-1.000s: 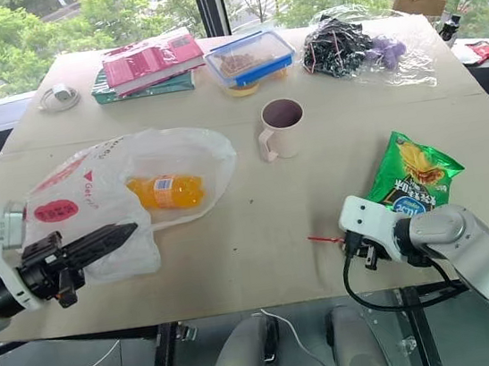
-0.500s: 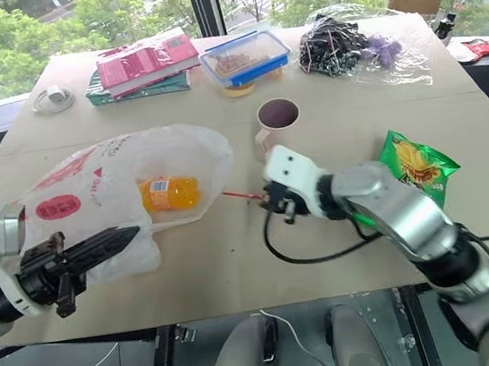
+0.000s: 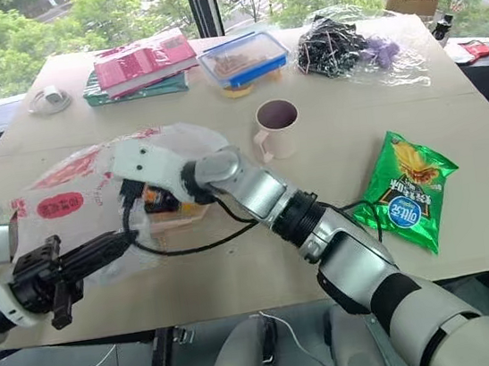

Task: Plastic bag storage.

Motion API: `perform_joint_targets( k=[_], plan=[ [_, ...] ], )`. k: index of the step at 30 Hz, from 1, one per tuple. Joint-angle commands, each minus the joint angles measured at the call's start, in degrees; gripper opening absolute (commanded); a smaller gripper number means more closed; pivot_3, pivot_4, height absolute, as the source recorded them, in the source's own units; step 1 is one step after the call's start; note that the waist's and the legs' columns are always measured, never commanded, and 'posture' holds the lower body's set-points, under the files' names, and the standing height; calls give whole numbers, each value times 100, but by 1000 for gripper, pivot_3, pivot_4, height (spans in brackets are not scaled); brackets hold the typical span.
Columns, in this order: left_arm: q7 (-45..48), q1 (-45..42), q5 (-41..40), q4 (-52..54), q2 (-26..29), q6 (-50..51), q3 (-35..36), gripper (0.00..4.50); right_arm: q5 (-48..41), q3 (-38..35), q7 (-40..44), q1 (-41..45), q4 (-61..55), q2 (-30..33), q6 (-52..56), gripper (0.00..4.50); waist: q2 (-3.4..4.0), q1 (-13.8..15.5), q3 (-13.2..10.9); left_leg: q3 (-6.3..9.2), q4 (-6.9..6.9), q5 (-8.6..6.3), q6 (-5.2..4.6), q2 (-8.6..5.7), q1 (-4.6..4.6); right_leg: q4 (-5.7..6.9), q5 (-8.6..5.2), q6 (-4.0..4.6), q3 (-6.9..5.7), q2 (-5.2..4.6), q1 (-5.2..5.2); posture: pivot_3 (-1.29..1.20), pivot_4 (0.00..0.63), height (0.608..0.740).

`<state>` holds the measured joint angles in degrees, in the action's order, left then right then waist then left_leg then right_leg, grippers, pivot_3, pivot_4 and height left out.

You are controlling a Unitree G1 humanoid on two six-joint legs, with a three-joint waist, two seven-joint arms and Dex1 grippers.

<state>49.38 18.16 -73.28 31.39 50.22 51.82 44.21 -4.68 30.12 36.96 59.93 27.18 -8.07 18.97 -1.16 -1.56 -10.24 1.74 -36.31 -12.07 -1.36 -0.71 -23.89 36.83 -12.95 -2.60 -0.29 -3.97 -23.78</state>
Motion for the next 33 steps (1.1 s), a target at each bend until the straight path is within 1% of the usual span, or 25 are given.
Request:
perform_joint_targets(
  k=[1, 4, 7, 8, 10, 11, 14, 17, 19, 21, 26, 29, 31, 32, 33],
  plan=[
    [-111, -4, -152, 108, -33, -88, 168, 0, 8, -400, -75, -276, -674, 182, -97, 3637, -13, 0, 7, 0, 0, -1, 1, -2, 0, 0, -3, 5, 0, -2, 0, 0, 150, 740],
    [-233, -14, -155, 110, -87, -112, 126, 0, -108, -410, 384, -848, -1781, 848, 381, 3637, -11, 13, 6, 1, -1, -1, -1, -5, 0, 1, -3, 4, -1, -3, 1, 0, 150, 740],
    [-360, -133, -122, -2, -121, -146, 19, 0, -446, -787, 435, -1417, -3216, 1580, 1685, 3637, -19, 40, 10, 1, -1, 6, -14, -3, 0, 2, -2, 4, -3, -2, 1, 0, 150, 740],
    [-401, -180, -109, -47, -130, -153, -11, 0, -542, -883, 423, -1568, -3623, 1801, 2116, 3637, -11, 55, 6, 1, -1, 3, -21, -2, 0, 3, -3, 4, -2, -2, 0, 0, 150, 740],
    [-443, -247, -100, -101, -132, -153, -60, 0, -709, -1093, 260, -1782, -4206, 2023, 2863, 3637, 0, 47, 3, -6, -1, -4, -33, 0, 2, 6, -3, 5, 1, -2, 1, 0, 150, 740],
    [-464, -288, -95, -123, -132, -151, -98, 0, -784, -1285, 50, -1856, -4417, 2006, 3359, 3637, 1, 45, 3, -13, -1, -4, -33, 8, 3, 8, -4, 6, 6, -2, -1, 0, 150, 740],
    [-523, -406, -73, -173, -121, -151, -221, 0, -649, -1833, -932, -1908, -4449, 1497, 4303, 3637, 0, -48, 4, -17, 0, -4, -32, 31, 10, 11, -12, 20, 8, 10, -1, 0, 150, 740],
    [-542, -484, -62, -214, -82, -134, -277, 0, -393, -2080, -1771, -1803, -4112, 956, 4423, 3637, 0, -53, 5, -17, 0, -3, -30, 38, 11, 19, -14, 25, 8, 31, -2, 0, 150, 740],
    [-551, -519, -62, -228, -54, -110, -285, 0, -369, -2239, -2110, -1722, -3903, 608, 4422, 3637, 0, -54, 5, -19, -1, -2, -29, 35, 10, 19, -14, 25, 8, 31, -2, 0, 150, 740],
    [-563, -527, -57, -226, -26, -98, -284, 0, -357, -2361, -2353, -1644, -3711, 376, 4407, 3637, 0, -56, 5, -20, -1, -2, -29, 30, 8, 18, -14, 24, 10, 28, -3, 0, 150, 740],
    [-556, -423, -22, -187, -6, -105, -209, 0, -342, -2632, -2774, -1602, -3373, 131, 4164, 3637, 1, -57, 4, -17, -1, -3, -29, 28, 7, 16, -14, 24, 8, 27, -3, 0, 150, 740],
    [-555, -353, 0, -150, -26, -134, -176, 0, -419, -2667, -2750, -1675, -3183, 99, 3795, 3637, 2, -64, 4, -18, -1, -3, -29, 28, 7, 16, -13, 24, 9, 28, -3, 0, 150, 740],
    [-567, -337, 10, -144, -34, -158, -172, 0, -388, -2539, -2631, -1760, -2980, 176, 3489, 3637, 2, -69, 4, -17, -1, -2, -29, 29, 7, 16, -14, 24, 8, 29, -3, 0, 150, 740],
    [-573, -335, 16, -145, -37, -167, -173, 0, -375, -2516, -2591, -1786, -2861, 200, 3317, 3260, 2, -73, 4, -17, 0, -2, -29, 29, 8, 16, -14, 24, 8, 30, -3, 0, 150, 740],
    [-580, -335, 21, -144, -39, -173, -173, 0, -377, -2512, -2563, -1796, -2776, 217, 3188, 3093, 2, -73, 4, -18, 0, -2, -29, 29, 8, 16, -14, 24, 8, 30, -3, 0, 150, 740]
  ],
)
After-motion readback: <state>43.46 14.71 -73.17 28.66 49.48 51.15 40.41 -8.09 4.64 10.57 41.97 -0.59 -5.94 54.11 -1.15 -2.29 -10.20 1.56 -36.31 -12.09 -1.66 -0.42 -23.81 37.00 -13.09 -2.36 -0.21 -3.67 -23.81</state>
